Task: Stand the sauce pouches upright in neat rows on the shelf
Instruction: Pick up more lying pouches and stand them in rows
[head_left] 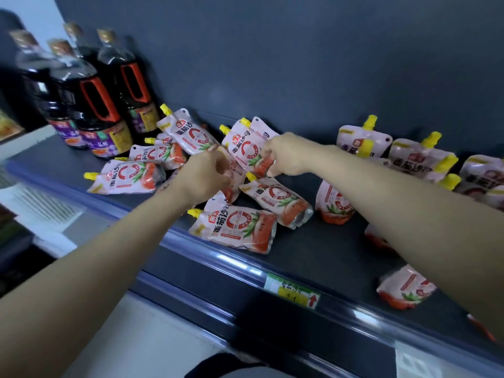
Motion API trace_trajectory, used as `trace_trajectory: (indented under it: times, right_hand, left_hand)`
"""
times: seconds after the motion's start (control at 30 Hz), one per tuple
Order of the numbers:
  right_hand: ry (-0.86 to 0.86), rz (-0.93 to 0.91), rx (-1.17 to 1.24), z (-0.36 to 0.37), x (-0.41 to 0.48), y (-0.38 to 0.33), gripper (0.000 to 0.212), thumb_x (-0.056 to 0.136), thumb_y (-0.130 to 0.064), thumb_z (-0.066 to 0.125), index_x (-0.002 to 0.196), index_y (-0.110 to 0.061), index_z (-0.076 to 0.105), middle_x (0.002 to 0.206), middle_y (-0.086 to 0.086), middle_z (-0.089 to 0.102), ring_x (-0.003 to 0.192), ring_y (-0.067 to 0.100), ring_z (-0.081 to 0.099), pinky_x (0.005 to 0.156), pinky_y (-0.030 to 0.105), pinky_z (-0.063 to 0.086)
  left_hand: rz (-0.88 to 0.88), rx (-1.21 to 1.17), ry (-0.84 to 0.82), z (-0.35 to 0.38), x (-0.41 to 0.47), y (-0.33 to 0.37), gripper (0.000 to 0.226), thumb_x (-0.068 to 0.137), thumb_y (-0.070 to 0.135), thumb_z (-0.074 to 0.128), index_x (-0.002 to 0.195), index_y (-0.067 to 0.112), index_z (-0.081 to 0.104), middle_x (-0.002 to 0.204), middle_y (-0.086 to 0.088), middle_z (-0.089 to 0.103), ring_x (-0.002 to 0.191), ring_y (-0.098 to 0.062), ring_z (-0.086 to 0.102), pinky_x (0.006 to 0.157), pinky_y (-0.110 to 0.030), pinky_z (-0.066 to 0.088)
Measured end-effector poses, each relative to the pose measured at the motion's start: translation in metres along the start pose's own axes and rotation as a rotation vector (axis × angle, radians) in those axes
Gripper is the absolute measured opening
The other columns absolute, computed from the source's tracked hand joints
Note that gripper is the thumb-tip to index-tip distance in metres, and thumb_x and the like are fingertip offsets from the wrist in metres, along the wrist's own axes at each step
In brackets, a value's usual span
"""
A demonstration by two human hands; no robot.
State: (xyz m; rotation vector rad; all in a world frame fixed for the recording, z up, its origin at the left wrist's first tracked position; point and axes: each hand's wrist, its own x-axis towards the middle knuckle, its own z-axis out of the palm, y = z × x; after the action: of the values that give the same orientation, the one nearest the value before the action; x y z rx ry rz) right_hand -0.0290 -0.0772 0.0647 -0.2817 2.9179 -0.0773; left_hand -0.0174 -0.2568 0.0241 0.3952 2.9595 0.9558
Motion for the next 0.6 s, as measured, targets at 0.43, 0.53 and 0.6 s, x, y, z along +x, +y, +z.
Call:
trace_trajectory:
  times: [0.43, 0.53, 0.6]
  right_hand:
    - [-0.377, 0.012, -0.144, 0.048, 0.052, 0.004, 0.076, 0.079, -0.031, 0.074, 0.143, -0.012, 0.039, 0.145, 0.008, 0.046, 0.127, 0.029, 0.049, 0.107, 0.043, 0.042]
    - [-0.424, 0.036, -0.102, 0.053, 0.057, 0.008, 0.088, 0.076, -0.038, 0.076, 0.149, -0.015, 0.030, 0.152, 0.005, 0.037, 0.134, 0.029, 0.043, 0.111, 0.045, 0.038]
    - [-0.454, 0.047, -0.096, 0.052, 0.059, 0.009, 0.093, 0.076, -0.042, 0.075, 0.151, -0.015, 0.026, 0.155, 0.004, 0.033, 0.138, 0.028, 0.038, 0.113, 0.045, 0.035]
  left_hand:
    - [-0.307, 0.268, -0.107, 0.028, -0.029, -0.040, 0.038, 0.076, 0.037, 0.072, 0.075, 0.006, 0.050, 0.062, 0.000, 0.048, 0.055, -0.016, 0.047, 0.048, -0.027, 0.037]
    - [-0.360, 0.329, -0.142, 0.031, -0.032, -0.034, 0.042, 0.078, 0.044, 0.069, 0.078, 0.009, 0.044, 0.068, 0.001, 0.049, 0.070, -0.021, 0.054, 0.061, -0.030, 0.046]
    - [-0.386, 0.331, -0.164, 0.033, -0.034, -0.031, 0.046, 0.078, 0.047, 0.068, 0.095, 0.008, 0.049, 0.081, -0.002, 0.054, 0.083, -0.024, 0.060, 0.071, -0.033, 0.051]
